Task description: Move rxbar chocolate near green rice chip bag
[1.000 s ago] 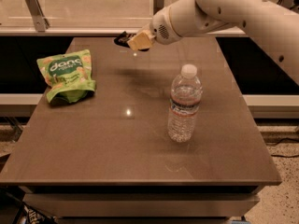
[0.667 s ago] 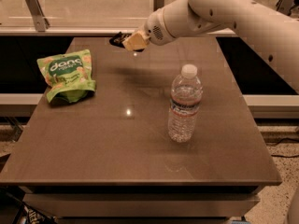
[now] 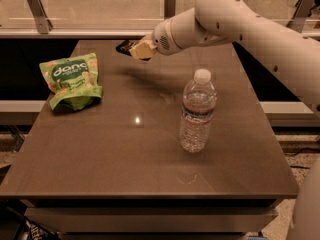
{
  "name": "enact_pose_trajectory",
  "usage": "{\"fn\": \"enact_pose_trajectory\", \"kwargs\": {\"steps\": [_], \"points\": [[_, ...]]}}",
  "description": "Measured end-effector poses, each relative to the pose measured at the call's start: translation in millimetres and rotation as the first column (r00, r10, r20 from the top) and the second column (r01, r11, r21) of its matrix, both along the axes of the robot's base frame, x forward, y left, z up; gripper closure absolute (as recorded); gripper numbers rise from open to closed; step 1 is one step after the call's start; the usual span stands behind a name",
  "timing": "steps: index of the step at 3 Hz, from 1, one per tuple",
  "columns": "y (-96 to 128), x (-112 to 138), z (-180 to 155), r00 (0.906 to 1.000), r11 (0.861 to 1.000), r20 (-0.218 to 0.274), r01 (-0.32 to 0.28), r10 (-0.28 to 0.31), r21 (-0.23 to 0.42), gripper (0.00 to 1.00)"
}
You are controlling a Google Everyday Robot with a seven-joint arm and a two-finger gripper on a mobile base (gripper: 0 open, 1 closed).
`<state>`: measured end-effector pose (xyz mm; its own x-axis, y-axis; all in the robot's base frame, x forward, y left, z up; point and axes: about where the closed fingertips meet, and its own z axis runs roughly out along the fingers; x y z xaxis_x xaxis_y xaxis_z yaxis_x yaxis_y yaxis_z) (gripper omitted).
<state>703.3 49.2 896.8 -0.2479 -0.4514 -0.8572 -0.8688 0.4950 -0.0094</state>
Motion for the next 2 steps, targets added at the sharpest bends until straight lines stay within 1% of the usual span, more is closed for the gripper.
{"fn": "enact_pose_trajectory", "kwargs": {"steps": [1, 2], "points": [[7, 0, -18, 0.9999, 1.0, -0.012, -0.001, 0.001, 0.028, 1.0], [22, -5, -33, 0.9994, 0.999, -0.023, -0.024, 0.025, 0.049, 1.0]]}}
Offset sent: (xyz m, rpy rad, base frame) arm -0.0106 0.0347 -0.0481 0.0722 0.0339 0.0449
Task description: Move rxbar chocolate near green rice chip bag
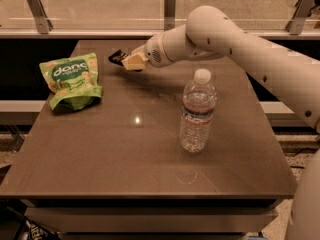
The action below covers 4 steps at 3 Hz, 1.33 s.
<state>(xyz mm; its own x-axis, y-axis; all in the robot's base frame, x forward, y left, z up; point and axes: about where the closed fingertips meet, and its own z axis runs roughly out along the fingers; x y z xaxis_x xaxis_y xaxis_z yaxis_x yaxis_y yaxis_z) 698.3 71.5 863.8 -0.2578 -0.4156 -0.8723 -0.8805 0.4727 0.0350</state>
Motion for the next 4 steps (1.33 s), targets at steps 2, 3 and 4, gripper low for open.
{"fn": "enact_pose_trajectory", "kwargs": {"steps": [2, 3, 4], "points": [[23, -5, -25, 0.9994, 1.0, -0.024, -0.024, 0.024, 0.01, 1.0], [26, -6, -33, 0.9998, 1.0, -0.018, -0.011, 0.011, -0.014, 1.0], [27, -4, -40, 1.0, 0.998, 0.004, 0.006, -0.005, -0.06, 0.82]]}}
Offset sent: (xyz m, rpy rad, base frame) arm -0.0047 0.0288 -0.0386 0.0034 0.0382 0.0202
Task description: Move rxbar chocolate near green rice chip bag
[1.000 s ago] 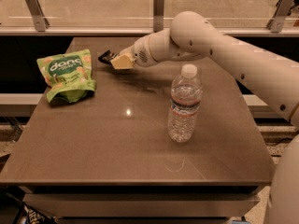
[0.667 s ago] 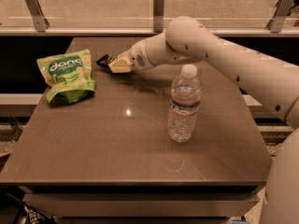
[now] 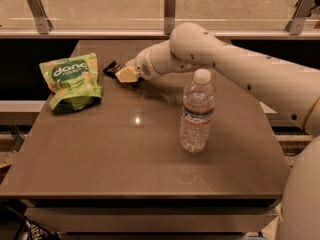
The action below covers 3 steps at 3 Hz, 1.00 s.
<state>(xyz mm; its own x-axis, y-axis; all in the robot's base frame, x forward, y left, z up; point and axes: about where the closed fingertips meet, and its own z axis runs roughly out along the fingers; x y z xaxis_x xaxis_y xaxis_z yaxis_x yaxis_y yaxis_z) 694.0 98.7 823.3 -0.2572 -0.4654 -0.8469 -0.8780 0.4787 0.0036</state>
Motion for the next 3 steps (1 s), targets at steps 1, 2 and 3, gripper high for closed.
{"fn": "enact_pose_trajectory", "kwargs": {"steps": [1, 2, 3], "points": [[1.8, -0.6, -1.0, 1.0, 1.0, -0.001, -0.003, 0.003, -0.001, 0.59], [4.0, -1.3, -1.8, 1.0, 1.0, -0.002, -0.007, 0.007, -0.001, 0.36], [6.0, -1.9, -2.6, 0.9999, 1.0, -0.003, -0.01, 0.01, -0.001, 0.13]]}}
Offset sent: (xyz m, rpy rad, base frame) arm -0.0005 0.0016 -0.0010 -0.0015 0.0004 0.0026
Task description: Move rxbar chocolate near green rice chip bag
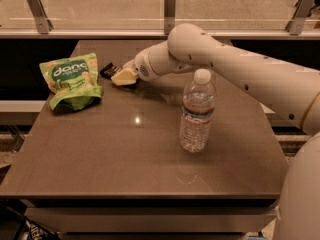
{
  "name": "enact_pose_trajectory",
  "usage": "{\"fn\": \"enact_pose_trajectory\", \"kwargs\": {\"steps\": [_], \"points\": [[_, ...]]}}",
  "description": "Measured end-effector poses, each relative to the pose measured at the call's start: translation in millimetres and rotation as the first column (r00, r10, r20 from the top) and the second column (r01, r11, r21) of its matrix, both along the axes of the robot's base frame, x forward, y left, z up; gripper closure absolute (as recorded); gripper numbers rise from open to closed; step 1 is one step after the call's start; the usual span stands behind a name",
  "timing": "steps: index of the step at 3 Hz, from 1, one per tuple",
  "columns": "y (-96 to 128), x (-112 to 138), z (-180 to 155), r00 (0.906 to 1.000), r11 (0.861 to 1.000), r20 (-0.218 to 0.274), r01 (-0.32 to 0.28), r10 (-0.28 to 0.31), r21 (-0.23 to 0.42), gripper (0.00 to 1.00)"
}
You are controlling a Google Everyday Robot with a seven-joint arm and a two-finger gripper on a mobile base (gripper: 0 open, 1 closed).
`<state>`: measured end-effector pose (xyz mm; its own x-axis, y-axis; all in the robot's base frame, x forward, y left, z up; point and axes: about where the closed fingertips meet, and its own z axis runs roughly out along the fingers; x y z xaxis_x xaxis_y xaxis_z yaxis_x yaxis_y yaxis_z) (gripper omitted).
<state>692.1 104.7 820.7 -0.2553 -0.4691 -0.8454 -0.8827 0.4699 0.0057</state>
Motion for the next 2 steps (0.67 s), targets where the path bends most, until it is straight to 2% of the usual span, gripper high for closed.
{"fn": "enact_pose_trajectory", "kwargs": {"steps": [1, 2], "points": [[2.0, -0.7, -0.7, 1.0, 1.0, -0.001, -0.003, 0.003, 0.0, 0.0], [2.1, -0.7, -0.7, 1.0, 1.0, -0.001, -0.003, 0.003, 0.0, 0.0]]}}
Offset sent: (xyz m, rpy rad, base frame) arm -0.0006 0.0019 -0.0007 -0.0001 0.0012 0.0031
